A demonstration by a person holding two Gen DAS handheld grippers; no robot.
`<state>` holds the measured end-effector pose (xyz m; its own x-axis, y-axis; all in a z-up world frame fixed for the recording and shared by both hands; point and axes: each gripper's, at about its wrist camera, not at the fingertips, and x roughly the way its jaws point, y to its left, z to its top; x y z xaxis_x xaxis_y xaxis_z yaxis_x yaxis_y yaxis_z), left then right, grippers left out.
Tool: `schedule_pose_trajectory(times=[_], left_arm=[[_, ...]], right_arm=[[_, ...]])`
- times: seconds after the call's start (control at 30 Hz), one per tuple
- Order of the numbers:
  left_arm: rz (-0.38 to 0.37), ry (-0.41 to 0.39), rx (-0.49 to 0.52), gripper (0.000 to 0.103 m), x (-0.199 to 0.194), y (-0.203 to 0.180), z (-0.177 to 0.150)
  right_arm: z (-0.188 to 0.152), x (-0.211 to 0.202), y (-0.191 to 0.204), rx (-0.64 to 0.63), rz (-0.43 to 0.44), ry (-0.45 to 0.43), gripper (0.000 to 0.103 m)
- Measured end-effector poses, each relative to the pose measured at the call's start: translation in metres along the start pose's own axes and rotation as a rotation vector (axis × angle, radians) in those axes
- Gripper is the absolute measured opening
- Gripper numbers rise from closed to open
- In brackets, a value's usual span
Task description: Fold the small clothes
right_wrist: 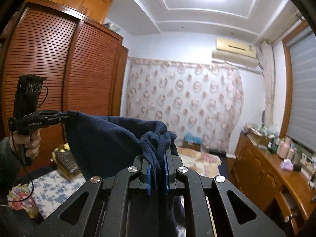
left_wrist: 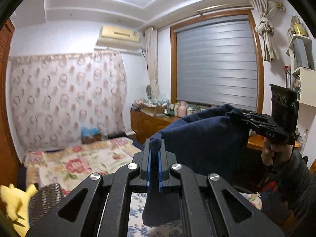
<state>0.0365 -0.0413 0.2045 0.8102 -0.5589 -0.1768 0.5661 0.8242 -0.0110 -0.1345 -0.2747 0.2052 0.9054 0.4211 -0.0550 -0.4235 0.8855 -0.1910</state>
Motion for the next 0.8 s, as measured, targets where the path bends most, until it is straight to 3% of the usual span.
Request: schedule_pose_trajectory(times=[0.2, 0.3, 0.37, 0.47, 0.5, 0.57, 0.67, 0.7, 0.77, 0.8], left_arm=[[0.059, -0.014, -0.005, 0.006, -0.032, 0.027, 0.003], [0.086, 0.015, -0.018, 0.006, -0.027, 0.039, -0.007], [0.113, 0.067, -0.031, 0.006, -0.003, 0.056, -0.022], [0.181, 0.147, -0.020, 0.010, 0.045, 0.080, -0.052], [0.226, 0.205, -0.010, 0.017, 0.070, 0.094, -0.069], [0.276, 0.296, -0.019, 0.020, 0.101, 0.111, -0.091], [0.259, 0.383, -0.060, 0.034, 0.123, 0.128, -0.128], [0.262, 0.408, -0.075, 0.041, 0.125, 0.130, -0.140], [0.239, 0.444, -0.092, 0.042, 0.128, 0.132, -0.156], [0.236, 0.455, -0.092, 0.051, 0.126, 0.129, -0.161]], right_arm=[[0.011, 0.007, 0.023, -0.016, 0.094, -0.019, 0.010], [0.002, 0.024, 0.002, -0.003, 0.136, 0.007, 0.010], [-0.006, 0.051, -0.027, 0.011, 0.149, 0.048, 0.010], [-0.028, 0.104, -0.043, 0.023, 0.130, 0.152, 0.010], [-0.033, 0.127, -0.046, 0.028, 0.109, 0.193, 0.010], [-0.061, 0.185, -0.055, 0.053, 0.084, 0.313, 0.022], [-0.106, 0.256, -0.076, 0.091, 0.017, 0.468, 0.041], [-0.119, 0.271, -0.083, 0.094, -0.006, 0.508, 0.045], [-0.139, 0.290, -0.094, 0.102, -0.037, 0.564, 0.049], [-0.146, 0.292, -0.097, 0.107, -0.035, 0.578, 0.049]])
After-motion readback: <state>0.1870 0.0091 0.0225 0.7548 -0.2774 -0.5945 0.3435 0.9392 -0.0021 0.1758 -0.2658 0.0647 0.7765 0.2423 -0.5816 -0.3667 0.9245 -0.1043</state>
